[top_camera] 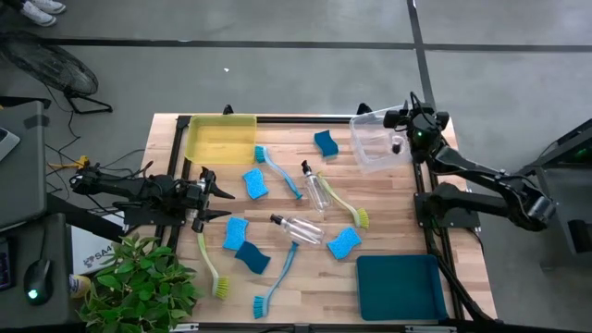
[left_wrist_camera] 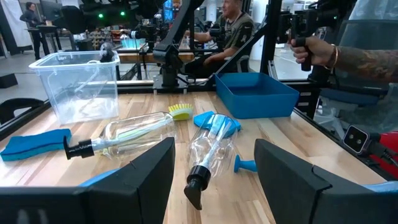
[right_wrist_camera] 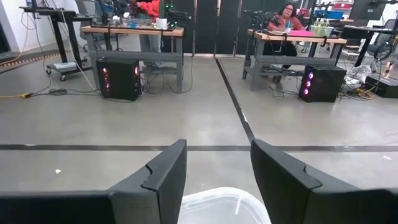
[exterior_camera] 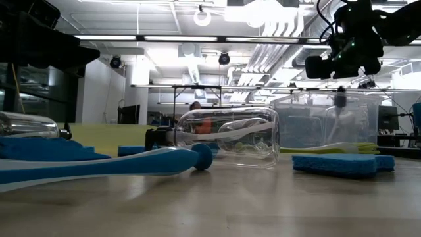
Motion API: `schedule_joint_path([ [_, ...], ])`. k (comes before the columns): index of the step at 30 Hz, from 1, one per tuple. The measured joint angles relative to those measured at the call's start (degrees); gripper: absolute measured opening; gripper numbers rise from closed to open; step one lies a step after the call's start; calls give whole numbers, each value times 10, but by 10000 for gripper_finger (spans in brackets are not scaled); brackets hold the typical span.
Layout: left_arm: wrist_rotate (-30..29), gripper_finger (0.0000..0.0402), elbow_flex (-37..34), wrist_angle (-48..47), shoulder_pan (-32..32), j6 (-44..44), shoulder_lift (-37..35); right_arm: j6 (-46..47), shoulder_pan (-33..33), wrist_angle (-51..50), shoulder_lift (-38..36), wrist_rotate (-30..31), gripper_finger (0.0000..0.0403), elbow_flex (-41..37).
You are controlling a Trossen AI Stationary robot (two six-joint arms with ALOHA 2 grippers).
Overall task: Pick & Place Kitchen Sink Supplies
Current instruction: Put the yellow dish brush into the blue bin
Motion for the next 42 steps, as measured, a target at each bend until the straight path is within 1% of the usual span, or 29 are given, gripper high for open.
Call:
schedule_joint_path([
  [4,0,216,0,0,0,0,0,14,0,9,-10,-12,172,0],
  [8,0,216,0,0,0,0,0,20,0,8,-37,-47,172,0],
  [12,0,216,0,0,0,0,0,13,0,-16,-67,-87,171,0],
  [16,0,216,0,0,0,0,0,-18,4,-45,-95,-132,173,0],
  [18,0,216,0,0,0,0,0,-47,14,-46,-103,-160,173,3],
  [21,0,216,0,0,0,0,0,-64,39,-72,-98,-178,173,37],
  [25,0,216,0,0,0,0,0,-65,76,-146,-69,-192,175,103],
  [32,0,216,0,0,0,0,0,-33,141,-294,32,-192,175,230],
  [35,0,216,0,0,0,0,0,-27,158,-323,76,-196,175,271],
  [39,0,216,0,0,0,0,0,6,174,-366,133,-238,175,316],
  [42,0,216,0,0,0,0,0,19,192,-368,171,-259,175,336],
])
